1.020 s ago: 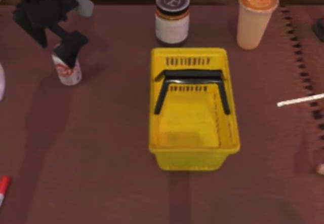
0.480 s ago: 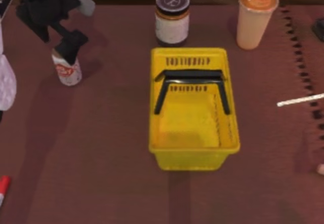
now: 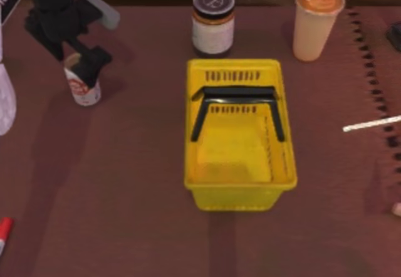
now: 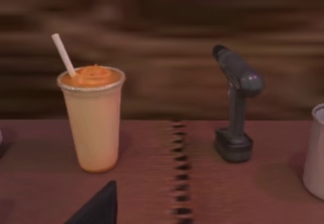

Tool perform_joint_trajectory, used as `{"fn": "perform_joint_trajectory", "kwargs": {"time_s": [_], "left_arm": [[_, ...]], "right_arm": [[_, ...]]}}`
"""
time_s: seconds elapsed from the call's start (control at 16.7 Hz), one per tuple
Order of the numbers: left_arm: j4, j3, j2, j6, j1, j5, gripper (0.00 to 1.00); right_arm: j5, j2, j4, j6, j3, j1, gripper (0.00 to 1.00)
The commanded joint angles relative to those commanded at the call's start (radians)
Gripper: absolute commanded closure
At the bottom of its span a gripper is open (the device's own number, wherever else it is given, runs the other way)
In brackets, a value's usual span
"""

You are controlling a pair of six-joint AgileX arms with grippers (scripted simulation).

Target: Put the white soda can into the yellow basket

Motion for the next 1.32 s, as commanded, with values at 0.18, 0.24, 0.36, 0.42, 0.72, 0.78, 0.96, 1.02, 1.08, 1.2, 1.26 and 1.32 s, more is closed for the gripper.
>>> {"fn": "perform_joint_trajectory", "kwargs": {"time_s": [0.18,0.24,0.36,0.42,0.72,0.78,0.96,1.02,1.08,1.2,1.26,1.32], "left_arm": [[0.099,-0.130,-0.027,0.001,0.001,0.000,0.00],[0.123,-0.159,-0.033,0.001,0.001,0.000,0.00],[0.146,-0.183,-0.037,0.002,0.002,0.000,0.00],[0.146,-0.183,-0.037,0.002,0.002,0.000,0.00],[0.146,-0.183,-0.037,0.002,0.002,0.000,0.23],[0.146,-0.183,-0.037,0.002,0.002,0.000,0.30],[0.146,-0.183,-0.037,0.002,0.002,0.000,0.53],[0.146,-0.183,-0.037,0.002,0.002,0.000,0.60],[0.146,-0.183,-0.037,0.002,0.002,0.000,0.68],[0.146,-0.183,-0.037,0.002,0.002,0.000,0.83],[0.146,-0.183,-0.037,0.002,0.002,0.000,0.90],[0.146,-0.183,-0.037,0.002,0.002,0.000,0.98]], "right_arm": [[0.000,0.000,0.000,0.000,0.000,0.000,0.00],[0.000,0.000,0.000,0.000,0.000,0.000,0.00],[0.000,0.000,0.000,0.000,0.000,0.000,0.00],[0.000,0.000,0.000,0.000,0.000,0.000,0.00],[0.000,0.000,0.000,0.000,0.000,0.000,0.00],[0.000,0.000,0.000,0.000,0.000,0.000,0.00],[0.000,0.000,0.000,0.000,0.000,0.000,0.00],[0.000,0.000,0.000,0.000,0.000,0.000,0.00],[0.000,0.000,0.000,0.000,0.000,0.000,0.00],[0.000,0.000,0.000,0.000,0.000,0.000,0.00],[0.000,0.000,0.000,0.000,0.000,0.000,0.00],[0.000,0.000,0.000,0.000,0.000,0.000,0.00]]}}
